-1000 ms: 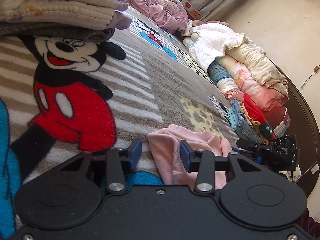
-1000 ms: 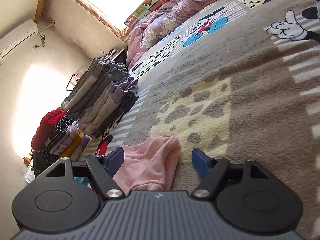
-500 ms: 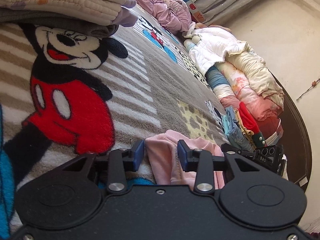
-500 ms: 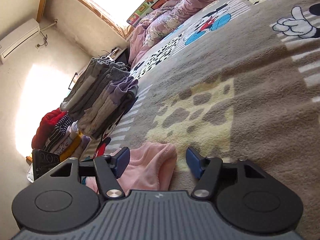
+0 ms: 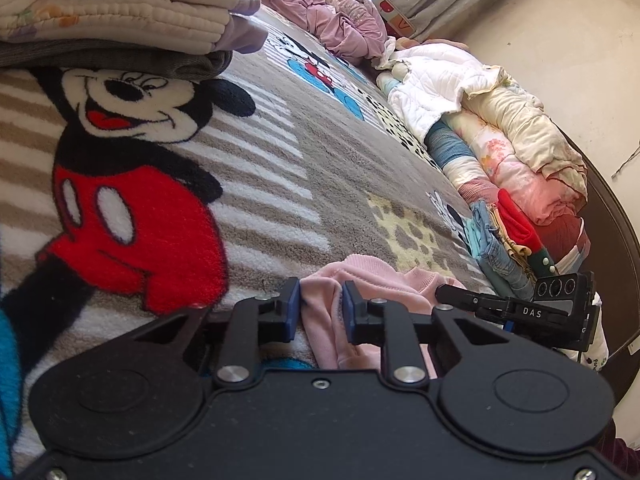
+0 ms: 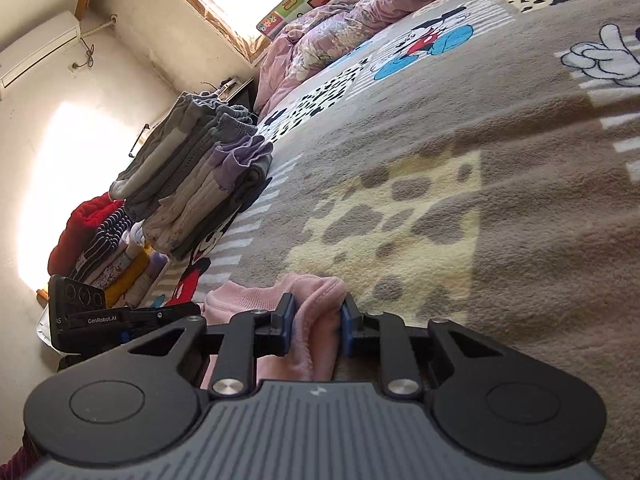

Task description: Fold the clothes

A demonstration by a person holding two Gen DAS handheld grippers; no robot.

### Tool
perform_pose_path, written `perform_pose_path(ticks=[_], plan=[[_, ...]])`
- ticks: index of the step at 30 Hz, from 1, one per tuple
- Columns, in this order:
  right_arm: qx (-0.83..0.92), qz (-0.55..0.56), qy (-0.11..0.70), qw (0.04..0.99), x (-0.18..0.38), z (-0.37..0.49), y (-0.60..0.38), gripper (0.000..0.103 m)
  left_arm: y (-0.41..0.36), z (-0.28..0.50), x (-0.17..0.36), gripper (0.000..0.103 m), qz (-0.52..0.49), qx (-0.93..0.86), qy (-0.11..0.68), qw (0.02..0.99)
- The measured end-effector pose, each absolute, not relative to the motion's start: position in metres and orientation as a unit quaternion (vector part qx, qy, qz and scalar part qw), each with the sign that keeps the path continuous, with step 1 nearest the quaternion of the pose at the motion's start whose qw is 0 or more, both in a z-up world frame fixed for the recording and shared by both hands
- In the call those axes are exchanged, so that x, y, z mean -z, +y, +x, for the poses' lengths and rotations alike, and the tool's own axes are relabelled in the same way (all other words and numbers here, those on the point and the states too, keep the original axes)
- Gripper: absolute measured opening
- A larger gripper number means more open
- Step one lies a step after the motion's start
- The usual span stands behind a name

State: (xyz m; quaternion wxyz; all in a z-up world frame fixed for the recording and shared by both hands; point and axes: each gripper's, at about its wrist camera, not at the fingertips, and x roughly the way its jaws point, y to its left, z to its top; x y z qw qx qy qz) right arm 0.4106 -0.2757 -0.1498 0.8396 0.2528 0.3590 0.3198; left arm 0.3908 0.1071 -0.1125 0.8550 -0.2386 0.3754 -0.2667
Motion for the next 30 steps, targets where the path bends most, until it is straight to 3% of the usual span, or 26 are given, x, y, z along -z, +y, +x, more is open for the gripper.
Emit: perform_pose_path(ticks=[9,17,30], plan=[[-0.342,0.252,0.297,0.855,0.123,0.385,-0.283,0.016,0.105,0.359,0.073,0.017,-0.218,0.305,0.290,0.881],[-0.350,0.211,0.194,0.892,0.070,0.306,-0.288,0.015,0.101,0.269,0.026,0.016,-0.140,0.324,0.178,0.919],[-0.352,0.106,0.120,0.922,0.044,0.136,-0.279,0.015,0.083,0.114,0.031,0.016,-0.030,0.295,0.135,0.945]])
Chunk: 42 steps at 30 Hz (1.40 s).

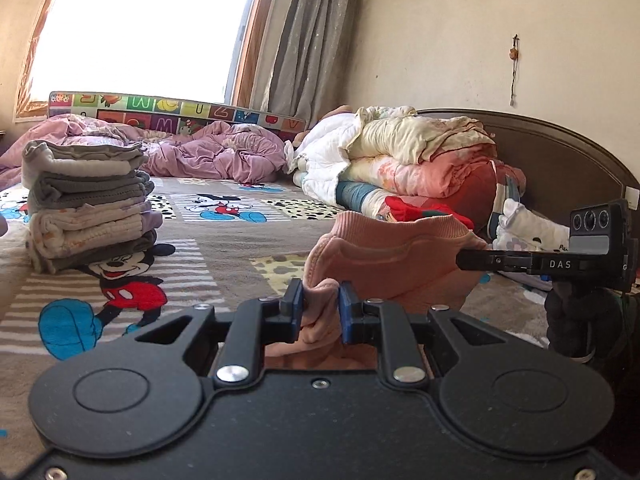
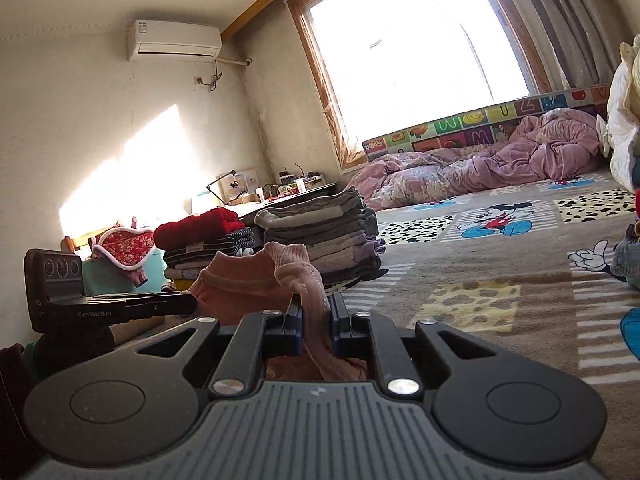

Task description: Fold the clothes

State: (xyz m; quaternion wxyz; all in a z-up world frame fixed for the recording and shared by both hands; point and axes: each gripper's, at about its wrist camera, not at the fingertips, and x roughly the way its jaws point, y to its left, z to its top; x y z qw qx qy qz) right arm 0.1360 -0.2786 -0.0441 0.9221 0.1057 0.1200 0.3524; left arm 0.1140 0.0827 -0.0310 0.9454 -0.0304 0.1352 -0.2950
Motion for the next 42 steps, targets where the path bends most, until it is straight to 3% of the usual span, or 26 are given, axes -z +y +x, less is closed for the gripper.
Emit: perform_pose_path(ticks=[8,14,18,20,24,28,30,32,36,38,42], plan=[[-0.347,-0.027,0.112,0.931,0.056,0.056,-0.265,0.015,0.060,0.052,0.054,0.016,0.085,0.284,0.146,0.944],[-0.341,-0.208,0.136,0.907,0.083,0.019,-0.239,0.016,0.040,0.024,0.088,0.019,0.277,0.286,0.193,0.897],[-0.329,-0.256,0.145,0.897,0.087,-0.008,-0.242,0.027,0.069,0.015,0.063,0.020,0.190,0.312,0.197,0.910],[-0.330,-0.218,0.138,0.908,0.076,-0.014,-0.253,0.037,0.090,0.013,0.041,0.022,0.094,0.318,0.155,0.930],[-0.321,-0.094,0.120,0.935,0.056,-0.003,-0.273,0.042,0.097,0.036,0.027,0.023,-0.067,0.294,0.117,0.946],[-0.317,-0.039,0.119,0.940,0.060,0.023,-0.260,0.042,0.062,0.053,0.050,0.029,-0.037,0.296,0.162,0.940],[-0.325,-0.058,0.132,0.935,0.072,0.030,-0.244,0.042,0.036,0.061,0.077,0.030,0.042,0.288,0.220,0.931],[-0.326,-0.086,0.197,0.921,0.101,0.044,-0.229,0.043,0.020,0.058,0.113,0.030,0.117,0.278,0.240,0.923],[-0.321,-0.106,0.241,0.910,0.108,0.044,-0.222,0.044,0.032,0.050,0.088,0.032,0.070,0.293,0.233,0.925],[-0.321,-0.091,0.216,0.918,0.095,0.034,-0.229,0.044,0.044,0.046,0.078,0.038,0.031,0.282,0.211,0.936],[-0.316,-0.037,0.153,0.936,0.078,0.026,-0.241,0.044,0.064,0.059,0.075,0.038,-0.060,0.237,0.220,0.944]])
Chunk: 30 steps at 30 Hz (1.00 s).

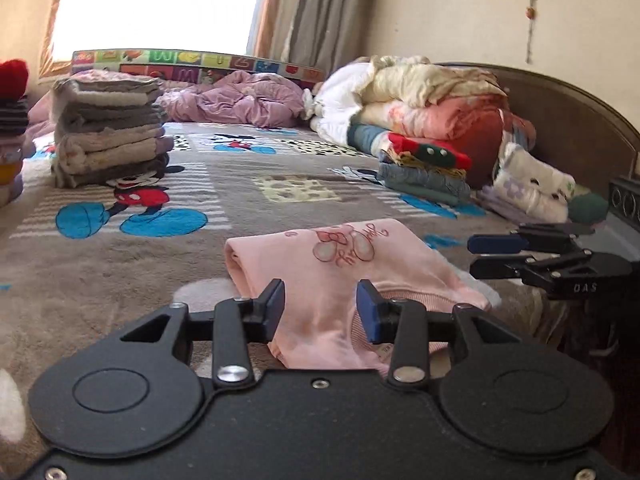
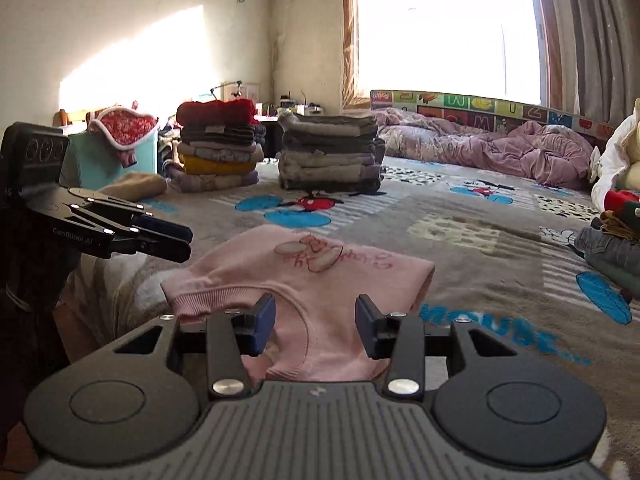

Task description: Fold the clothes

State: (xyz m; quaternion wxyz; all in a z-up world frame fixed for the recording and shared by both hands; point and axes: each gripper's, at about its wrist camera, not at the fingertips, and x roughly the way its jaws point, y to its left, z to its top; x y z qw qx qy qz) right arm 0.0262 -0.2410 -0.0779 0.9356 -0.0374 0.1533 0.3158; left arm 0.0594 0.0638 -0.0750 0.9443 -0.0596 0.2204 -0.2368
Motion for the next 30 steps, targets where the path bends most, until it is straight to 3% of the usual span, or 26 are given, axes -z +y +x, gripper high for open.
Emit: perform_pose_path(ticks=[2,4,5,11,16,21,23,25,28,30], plan=[[-0.296,-0.036,0.176,0.938,0.086,0.037,-0.239,0.044,0.061,0.073,0.088,0.037,-0.069,0.195,0.265,0.942],[-0.269,-0.024,0.235,0.934,0.105,0.054,-0.240,0.045,0.059,0.078,0.102,0.046,-0.067,0.180,0.293,0.936],[-0.255,-0.018,0.264,0.930,0.115,0.062,-0.240,0.058,0.058,0.080,0.109,0.046,-0.067,0.175,0.305,0.934],[-0.245,0.137,0.273,0.920,0.108,0.063,-0.274,0.058,0.088,0.079,0.102,0.044,-0.220,0.179,0.326,0.902],[-0.247,0.242,0.329,0.879,0.138,0.096,-0.272,0.059,0.077,0.099,0.119,0.044,-0.288,0.179,0.352,0.872],[-0.229,0.303,0.332,0.863,0.144,0.113,-0.267,0.047,0.065,0.104,0.116,0.040,-0.303,0.164,0.336,0.877],[-0.226,0.318,0.326,0.861,0.146,0.113,-0.266,0.040,0.064,0.104,0.111,0.029,-0.304,0.163,0.326,0.880],[-0.229,0.342,0.308,0.858,0.140,0.109,-0.271,0.033,0.066,0.096,0.096,0.026,-0.310,0.187,0.294,0.885],[-0.243,0.350,0.263,0.866,0.117,0.092,-0.279,0.028,0.064,0.092,0.089,0.028,-0.309,0.196,0.305,0.879],[-0.231,0.359,0.273,0.862,0.118,0.086,-0.286,0.031,0.061,0.096,0.104,0.039,-0.292,0.190,0.340,0.874]])
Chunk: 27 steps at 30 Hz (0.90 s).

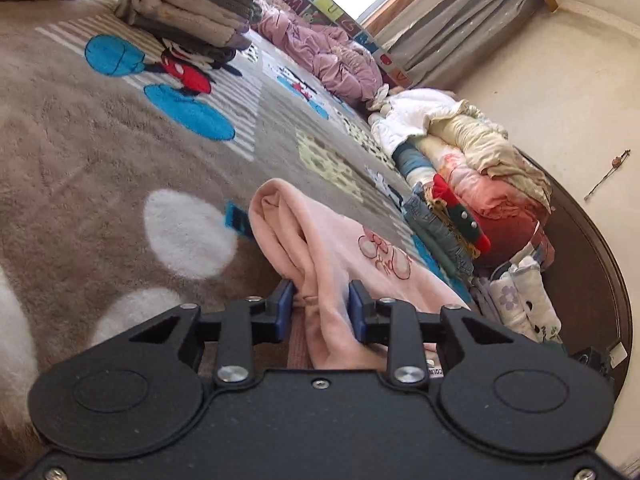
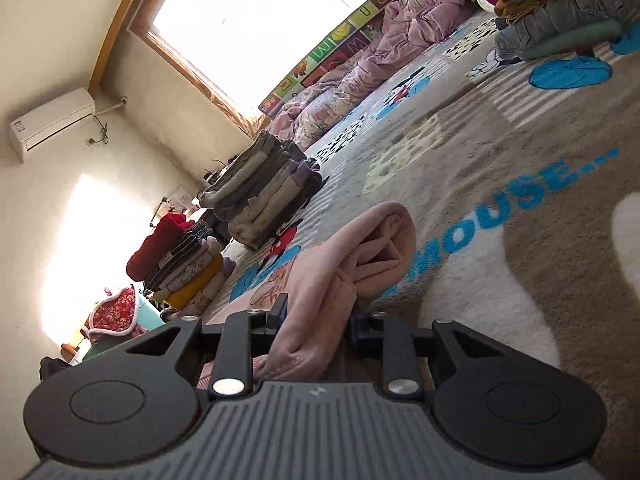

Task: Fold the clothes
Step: 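Grasp the folded sweatshirt with both grippers and carry it onto the clothes stack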

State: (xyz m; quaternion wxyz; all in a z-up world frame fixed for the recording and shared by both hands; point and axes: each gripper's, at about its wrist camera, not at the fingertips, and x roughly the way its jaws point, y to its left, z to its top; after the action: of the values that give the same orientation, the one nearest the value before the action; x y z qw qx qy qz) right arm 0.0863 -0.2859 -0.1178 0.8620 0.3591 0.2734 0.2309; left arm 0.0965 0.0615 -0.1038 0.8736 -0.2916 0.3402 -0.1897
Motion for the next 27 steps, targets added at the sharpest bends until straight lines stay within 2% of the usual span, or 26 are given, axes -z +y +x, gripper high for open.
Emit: perform_pose_path(ticks=[1,3,4,5,7,11,12,15,16,18,20,22,27], plan=[[-0.214,0.367,0.300,0.854,0.129,0.089,-0.290,0.040,0.065,0.095,0.107,0.049,-0.293,0.185,0.347,0.872],[-0.194,0.355,0.327,0.854,0.143,0.090,-0.293,0.042,0.074,0.090,0.112,0.051,-0.304,0.180,0.353,0.866],[-0.196,0.347,0.319,0.860,0.141,0.088,-0.293,0.045,0.078,0.088,0.112,0.057,-0.312,0.175,0.352,0.865],[-0.193,0.336,0.307,0.869,0.136,0.085,-0.293,0.059,0.083,0.085,0.112,0.062,-0.321,0.169,0.351,0.863],[-0.178,0.316,0.284,0.888,0.130,0.079,-0.296,0.071,0.091,0.080,0.112,0.063,-0.338,0.158,0.347,0.861],[-0.183,0.326,0.302,0.877,0.142,0.089,-0.296,0.071,0.084,0.087,0.117,0.063,-0.364,0.165,0.351,0.847],[-0.191,0.325,0.302,0.876,0.143,0.091,-0.293,0.071,0.079,0.090,0.118,0.063,-0.364,0.171,0.354,0.844],[-0.217,0.315,0.315,0.869,0.146,0.100,-0.277,0.066,0.054,0.095,0.118,0.049,-0.331,0.175,0.364,0.853],[-0.223,0.310,0.319,0.867,0.147,0.101,-0.271,0.059,0.048,0.097,0.118,0.048,-0.316,0.172,0.363,0.859],[-0.224,0.313,0.318,0.866,0.148,0.103,-0.266,0.056,0.047,0.100,0.120,0.042,-0.322,0.168,0.364,0.858],[-0.225,0.331,0.316,0.860,0.148,0.104,-0.267,0.038,0.052,0.102,0.118,0.034,-0.338,0.174,0.360,0.852],[-0.230,0.343,0.305,0.858,0.145,0.103,-0.269,0.035,0.053,0.100,0.112,0.028,-0.342,0.188,0.347,0.853],[-0.251,0.335,0.240,0.876,0.116,0.087,-0.276,0.030,0.042,0.090,0.083,0.027,-0.345,0.249,0.278,0.861]])
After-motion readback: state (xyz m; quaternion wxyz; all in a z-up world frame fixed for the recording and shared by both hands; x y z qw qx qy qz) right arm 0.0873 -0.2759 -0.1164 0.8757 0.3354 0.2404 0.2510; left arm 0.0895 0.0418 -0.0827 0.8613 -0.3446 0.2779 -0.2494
